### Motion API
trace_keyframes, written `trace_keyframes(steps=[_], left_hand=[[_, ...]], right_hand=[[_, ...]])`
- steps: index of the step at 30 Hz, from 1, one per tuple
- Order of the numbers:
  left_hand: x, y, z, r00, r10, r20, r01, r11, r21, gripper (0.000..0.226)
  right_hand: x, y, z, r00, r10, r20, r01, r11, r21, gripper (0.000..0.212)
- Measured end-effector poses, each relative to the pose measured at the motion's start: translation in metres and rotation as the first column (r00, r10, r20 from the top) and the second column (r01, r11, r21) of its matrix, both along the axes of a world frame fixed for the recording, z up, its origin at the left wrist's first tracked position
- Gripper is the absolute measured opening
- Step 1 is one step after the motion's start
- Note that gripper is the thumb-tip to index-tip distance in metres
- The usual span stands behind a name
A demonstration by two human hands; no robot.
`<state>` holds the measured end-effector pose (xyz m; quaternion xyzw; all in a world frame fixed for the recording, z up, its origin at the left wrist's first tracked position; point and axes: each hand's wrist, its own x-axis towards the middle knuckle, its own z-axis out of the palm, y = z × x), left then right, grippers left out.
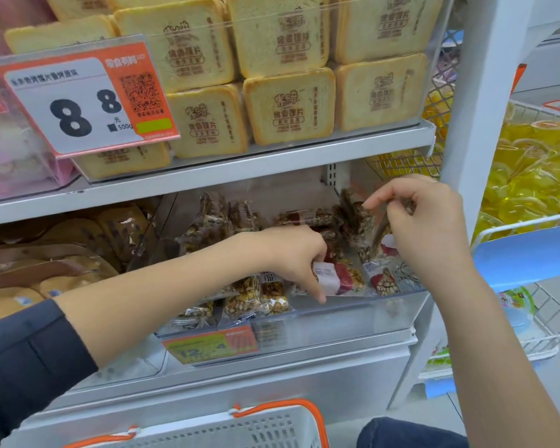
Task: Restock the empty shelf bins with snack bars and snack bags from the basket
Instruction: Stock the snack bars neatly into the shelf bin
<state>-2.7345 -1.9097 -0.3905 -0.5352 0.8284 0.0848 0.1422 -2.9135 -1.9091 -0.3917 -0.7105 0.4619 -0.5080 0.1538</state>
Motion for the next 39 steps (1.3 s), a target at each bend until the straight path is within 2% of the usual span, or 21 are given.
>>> trace_keyframes(steps=[4, 6, 8, 10, 13, 15, 18, 23, 27, 29, 31, 34, 36, 39], left_hand=[[-0.01, -0.003, -0.024, 0.976, -0.12, 0.183, 0.114, 0.993, 0.04, 0.053], [-0.009, -0.005, -0.034, 0.965, -0.124, 0.229, 0.112, 0.991, 0.067, 0.061], [-0.005, -0.008, -0.035, 0.964, -0.102, 0.244, 0.085, 0.993, 0.078, 0.055], [0.001, -0.01, -0.029, 0.973, -0.073, 0.219, 0.054, 0.994, 0.091, 0.052], [0.007, -0.012, -0.021, 0.997, -0.073, 0.022, 0.071, 0.995, 0.063, 0.057], [0.006, -0.009, -0.023, 0.991, -0.119, -0.059, 0.123, 0.989, 0.08, 0.047], [0.0, -0.005, -0.032, 0.984, -0.179, 0.024, 0.175, 0.978, 0.116, 0.031], [0.004, -0.008, -0.029, 0.995, -0.092, 0.031, 0.084, 0.977, 0.198, 0.024], [0.001, -0.006, -0.029, 0.995, -0.083, 0.063, 0.07, 0.98, 0.185, 0.023], [0.004, -0.006, -0.019, 0.999, -0.028, 0.019, 0.024, 0.977, 0.21, 0.026], [0.012, -0.004, 0.0, 0.988, 0.08, -0.131, -0.057, 0.984, 0.169, 0.025], [0.03, 0.016, 0.028, 0.925, 0.175, -0.338, -0.177, 0.984, 0.025, 0.026], [0.043, 0.041, 0.033, 0.918, 0.175, -0.357, -0.201, 0.979, -0.037, 0.028], [0.067, 0.079, 0.016, 0.963, 0.122, -0.242, -0.174, 0.962, -0.209, 0.042]], right_hand=[[-0.001, -0.003, -0.002, 1.0, 0.011, -0.012, -0.011, 1.0, 0.006, 0.044], [-0.001, -0.003, -0.002, 1.0, 0.019, 0.0, -0.019, 1.0, 0.023, 0.045], [-0.002, -0.002, -0.002, 1.0, 0.022, 0.008, -0.023, 0.999, 0.031, 0.045], [-0.002, -0.001, -0.001, 0.999, 0.031, 0.016, -0.032, 0.999, 0.037, 0.045], [-0.001, 0.001, 0.002, 0.992, 0.082, 0.1, -0.089, 0.993, 0.073, 0.044], [-0.001, 0.0, 0.002, 0.984, 0.095, 0.148, -0.107, 0.991, 0.08, 0.045], [0.003, -0.002, 0.0, 0.977, 0.122, 0.175, -0.144, 0.983, 0.116, 0.046], [0.006, 0.004, 0.0, 0.967, 0.175, 0.187, -0.208, 0.963, 0.174, 0.042], [0.003, 0.003, -0.002, 0.968, 0.154, 0.197, -0.189, 0.967, 0.17, 0.041], [0.002, 0.002, -0.002, 0.972, 0.14, 0.187, -0.169, 0.973, 0.155, 0.041], [0.0, 0.001, -0.002, 0.972, 0.123, 0.201, -0.156, 0.975, 0.16, 0.04], [-0.001, 0.0, -0.005, 0.971, 0.114, 0.211, -0.152, 0.973, 0.172, 0.039], [0.001, -0.001, -0.008, 0.976, 0.124, 0.178, -0.155, 0.974, 0.167, 0.038], [0.014, -0.002, -0.016, 0.978, 0.16, 0.13, -0.182, 0.967, 0.18, 0.034]])
